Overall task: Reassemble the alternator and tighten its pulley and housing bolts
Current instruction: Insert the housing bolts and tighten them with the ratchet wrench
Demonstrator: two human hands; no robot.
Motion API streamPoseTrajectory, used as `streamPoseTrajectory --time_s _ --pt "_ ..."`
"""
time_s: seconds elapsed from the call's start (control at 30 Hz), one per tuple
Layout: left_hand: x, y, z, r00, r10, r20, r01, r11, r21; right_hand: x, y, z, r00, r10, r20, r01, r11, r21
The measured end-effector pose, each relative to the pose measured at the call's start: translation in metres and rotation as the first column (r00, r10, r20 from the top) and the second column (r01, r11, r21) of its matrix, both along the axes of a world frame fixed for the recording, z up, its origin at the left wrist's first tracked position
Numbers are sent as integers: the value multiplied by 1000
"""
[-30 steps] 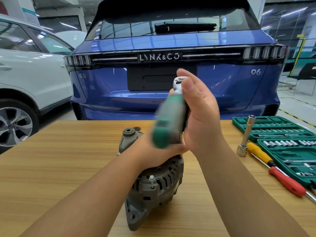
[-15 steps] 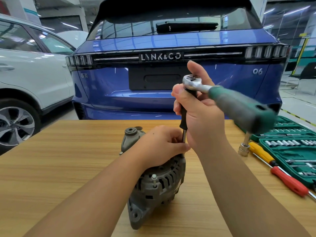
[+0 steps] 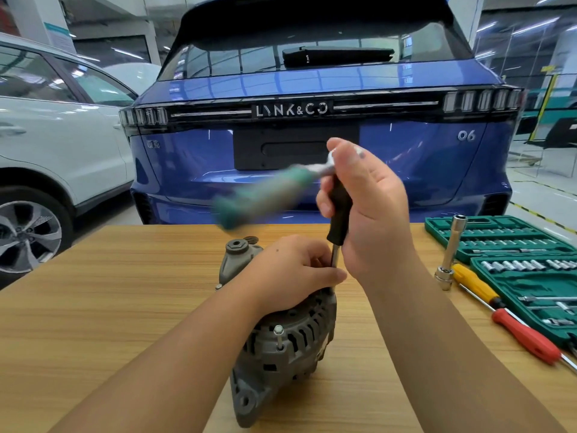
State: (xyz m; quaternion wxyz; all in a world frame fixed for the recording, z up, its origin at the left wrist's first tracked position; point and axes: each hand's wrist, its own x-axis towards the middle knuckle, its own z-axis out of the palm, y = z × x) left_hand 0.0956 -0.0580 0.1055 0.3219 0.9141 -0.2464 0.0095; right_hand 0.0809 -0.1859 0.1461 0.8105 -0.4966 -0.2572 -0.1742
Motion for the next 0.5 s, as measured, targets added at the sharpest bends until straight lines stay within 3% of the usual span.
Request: streamPoseTrajectory --time_s 0.1,0.2,0.3,0.5 --pt "2 -1 0 1000 2 -4 -1 999 53 -1 -4 2 982 -175 -66 174 985 -16" --pt "3 -1 0 1000 10 -9 -10 998 56 1 -9 3 995 11 -96 -15 999 -36" --pt "4 -1 -1 1000 20 -2 -19 999 33 2 -7 0 993 115 -10 -115 993 -21" --pt "2 -2 1 1000 10 -10 -9 999 39 2 1 -4 982 -70 176 73 997 -13"
